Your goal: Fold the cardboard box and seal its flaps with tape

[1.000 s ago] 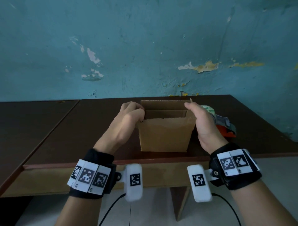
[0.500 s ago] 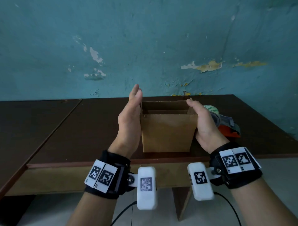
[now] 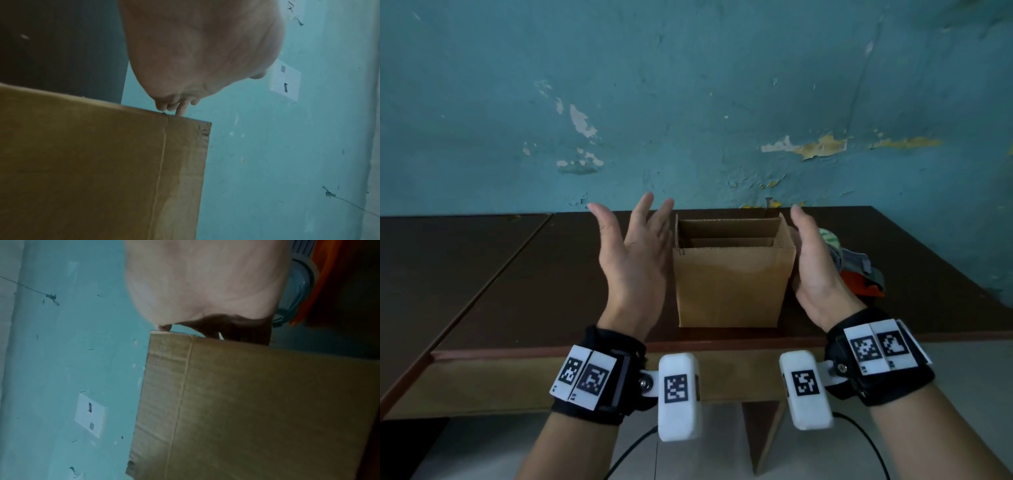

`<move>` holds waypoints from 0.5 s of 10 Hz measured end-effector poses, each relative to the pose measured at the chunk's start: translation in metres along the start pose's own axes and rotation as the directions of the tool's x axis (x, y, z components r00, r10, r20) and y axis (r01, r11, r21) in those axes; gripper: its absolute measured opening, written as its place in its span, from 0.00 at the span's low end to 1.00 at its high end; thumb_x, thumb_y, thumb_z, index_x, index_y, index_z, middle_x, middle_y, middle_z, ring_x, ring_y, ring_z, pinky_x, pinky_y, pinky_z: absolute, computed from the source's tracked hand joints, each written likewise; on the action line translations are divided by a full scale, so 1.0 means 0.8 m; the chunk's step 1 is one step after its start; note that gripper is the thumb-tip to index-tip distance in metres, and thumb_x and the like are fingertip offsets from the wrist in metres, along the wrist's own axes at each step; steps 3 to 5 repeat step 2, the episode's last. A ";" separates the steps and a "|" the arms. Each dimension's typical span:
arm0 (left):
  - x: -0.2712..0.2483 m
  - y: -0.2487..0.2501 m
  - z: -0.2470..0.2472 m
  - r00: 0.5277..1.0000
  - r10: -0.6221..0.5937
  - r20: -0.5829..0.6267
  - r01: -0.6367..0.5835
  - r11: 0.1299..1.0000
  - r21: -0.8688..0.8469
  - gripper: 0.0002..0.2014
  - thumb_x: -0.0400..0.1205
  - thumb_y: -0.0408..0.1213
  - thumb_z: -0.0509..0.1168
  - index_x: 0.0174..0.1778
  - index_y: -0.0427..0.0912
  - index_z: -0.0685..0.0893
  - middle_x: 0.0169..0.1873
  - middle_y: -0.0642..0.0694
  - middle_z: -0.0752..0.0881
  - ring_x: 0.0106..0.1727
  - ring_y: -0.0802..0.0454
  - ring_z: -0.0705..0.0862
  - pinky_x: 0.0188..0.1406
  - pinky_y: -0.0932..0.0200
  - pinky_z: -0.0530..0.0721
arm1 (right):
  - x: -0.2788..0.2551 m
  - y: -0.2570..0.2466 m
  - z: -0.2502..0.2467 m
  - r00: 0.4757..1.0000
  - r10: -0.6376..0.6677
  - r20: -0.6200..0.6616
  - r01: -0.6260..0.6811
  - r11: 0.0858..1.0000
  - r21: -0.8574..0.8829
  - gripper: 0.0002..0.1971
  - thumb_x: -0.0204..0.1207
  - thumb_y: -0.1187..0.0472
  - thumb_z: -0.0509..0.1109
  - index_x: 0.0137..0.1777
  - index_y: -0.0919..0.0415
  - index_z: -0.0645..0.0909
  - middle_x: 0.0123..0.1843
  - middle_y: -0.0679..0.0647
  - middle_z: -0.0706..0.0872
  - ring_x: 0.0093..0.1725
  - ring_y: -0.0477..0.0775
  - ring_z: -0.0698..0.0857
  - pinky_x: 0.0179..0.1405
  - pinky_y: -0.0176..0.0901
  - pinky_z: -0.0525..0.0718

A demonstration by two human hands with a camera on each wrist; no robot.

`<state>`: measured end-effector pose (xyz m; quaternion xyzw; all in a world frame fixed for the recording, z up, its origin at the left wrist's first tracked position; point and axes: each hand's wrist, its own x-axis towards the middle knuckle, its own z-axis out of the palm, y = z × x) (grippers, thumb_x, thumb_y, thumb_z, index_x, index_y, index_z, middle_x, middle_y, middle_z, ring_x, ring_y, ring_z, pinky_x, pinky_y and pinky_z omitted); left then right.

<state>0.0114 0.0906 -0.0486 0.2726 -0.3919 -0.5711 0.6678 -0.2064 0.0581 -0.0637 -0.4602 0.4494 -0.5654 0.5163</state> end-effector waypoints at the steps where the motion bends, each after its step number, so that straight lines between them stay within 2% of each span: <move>1: 0.004 0.000 -0.013 0.995 0.066 -0.075 -0.066 0.998 -0.003 0.46 0.86 0.72 0.33 0.89 0.42 0.66 0.80 0.39 0.80 0.85 0.45 0.72 0.89 0.43 0.60 | -0.007 -0.011 -0.005 0.997 -0.009 -0.083 0.005 0.999 -0.043 0.40 0.75 0.23 0.58 0.73 0.54 0.82 0.64 0.50 0.90 0.64 0.51 0.87 0.70 0.54 0.79; 2: 0.007 0.000 -0.020 0.988 0.091 -0.127 -0.096 0.995 -0.030 0.43 0.88 0.69 0.36 0.85 0.39 0.71 0.75 0.39 0.85 0.81 0.45 0.78 0.87 0.44 0.65 | -0.011 -0.018 -0.015 0.988 -0.062 -0.141 0.064 0.998 0.006 0.30 0.87 0.38 0.53 0.63 0.62 0.85 0.49 0.53 0.91 0.46 0.48 0.89 0.46 0.43 0.83; 5: 0.007 0.000 -0.020 0.988 0.091 -0.127 -0.096 0.995 -0.030 0.43 0.88 0.69 0.36 0.85 0.39 0.71 0.75 0.39 0.85 0.81 0.45 0.78 0.87 0.44 0.65 | -0.011 -0.018 -0.015 0.988 -0.062 -0.141 0.064 0.998 0.006 0.30 0.87 0.38 0.53 0.63 0.62 0.85 0.49 0.53 0.91 0.46 0.48 0.89 0.46 0.43 0.83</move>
